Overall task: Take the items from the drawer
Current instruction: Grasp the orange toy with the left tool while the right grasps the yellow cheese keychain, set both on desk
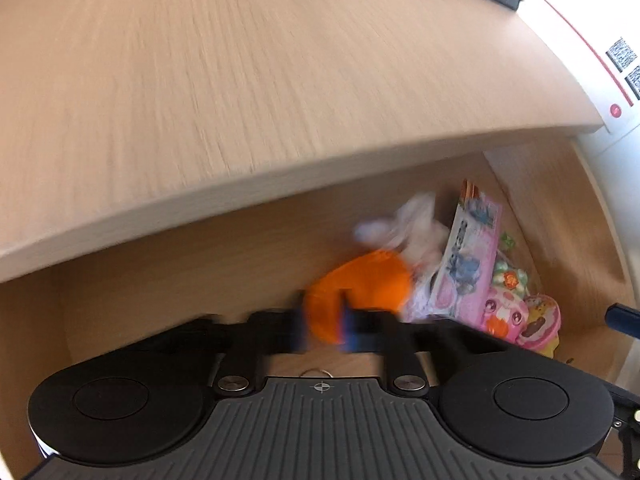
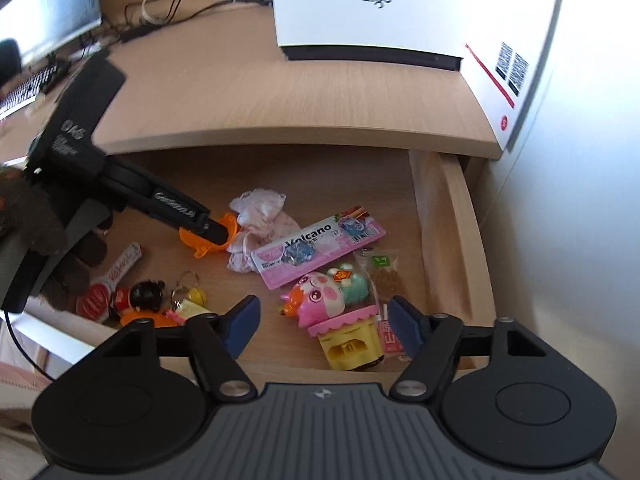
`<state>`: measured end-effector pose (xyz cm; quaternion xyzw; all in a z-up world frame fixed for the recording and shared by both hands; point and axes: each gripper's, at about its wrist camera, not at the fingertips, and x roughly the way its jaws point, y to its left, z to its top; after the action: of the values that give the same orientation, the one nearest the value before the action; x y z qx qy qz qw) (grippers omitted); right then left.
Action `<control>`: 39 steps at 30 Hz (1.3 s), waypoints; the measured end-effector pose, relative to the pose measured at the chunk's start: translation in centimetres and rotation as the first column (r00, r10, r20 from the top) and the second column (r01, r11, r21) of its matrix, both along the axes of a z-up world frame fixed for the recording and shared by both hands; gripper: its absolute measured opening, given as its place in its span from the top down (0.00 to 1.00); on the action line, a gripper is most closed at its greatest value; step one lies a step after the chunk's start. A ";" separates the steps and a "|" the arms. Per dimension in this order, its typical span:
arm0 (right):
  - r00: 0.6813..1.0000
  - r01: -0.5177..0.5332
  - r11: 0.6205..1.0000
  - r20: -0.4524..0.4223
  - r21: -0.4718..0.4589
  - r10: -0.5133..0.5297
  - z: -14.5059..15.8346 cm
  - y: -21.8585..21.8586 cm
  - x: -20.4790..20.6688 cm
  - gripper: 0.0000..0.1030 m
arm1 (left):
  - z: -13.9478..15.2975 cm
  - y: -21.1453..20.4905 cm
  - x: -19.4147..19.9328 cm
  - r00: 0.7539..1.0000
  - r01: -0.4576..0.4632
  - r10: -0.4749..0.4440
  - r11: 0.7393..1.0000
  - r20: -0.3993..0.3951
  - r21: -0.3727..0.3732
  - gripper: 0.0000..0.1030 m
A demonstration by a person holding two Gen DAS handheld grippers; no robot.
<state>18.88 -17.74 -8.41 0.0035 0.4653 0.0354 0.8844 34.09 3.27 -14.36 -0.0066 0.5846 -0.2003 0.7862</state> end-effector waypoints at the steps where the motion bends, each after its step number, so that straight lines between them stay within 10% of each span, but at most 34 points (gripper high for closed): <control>1: 1.000 -0.018 1.000 -0.008 0.007 0.018 0.1 0.1 0.2 0.44 | -0.5 0.2 -0.2 0.999 -0.018 0.018 1.000 -0.030 -0.002 0.89; 11: 0.957 -0.199 0.978 -0.205 0.064 0.208 -0.3 3.4 4.4 0.53 | 2.2 5.1 -2.3 1.000 0.010 -0.012 0.993 -0.012 -0.114 0.91; 27: 0.683 -0.521 0.852 -0.576 0.046 0.449 -7.0 13.0 11.0 0.68 | 8.6 13.0 -5.3 0.993 -0.017 0.022 0.999 0.118 -0.050 0.91; 31: 0.709 -0.507 0.862 -0.558 0.022 0.431 -6.6 13.0 10.3 0.82 | 9.2 13.3 -5.7 0.994 -0.008 0.016 0.997 0.111 -0.074 0.91; 39: 0.905 -0.278 0.959 -0.318 0.063 0.283 -0.2 8.9 6.7 0.82 | 12.2 13.4 -4.9 0.986 0.002 0.023 0.988 0.166 -0.153 0.91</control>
<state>25.57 -8.80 -8.63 -0.0504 0.5996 0.1650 0.7815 29.18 16.69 -2.19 -0.0529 0.4995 -0.2402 0.8307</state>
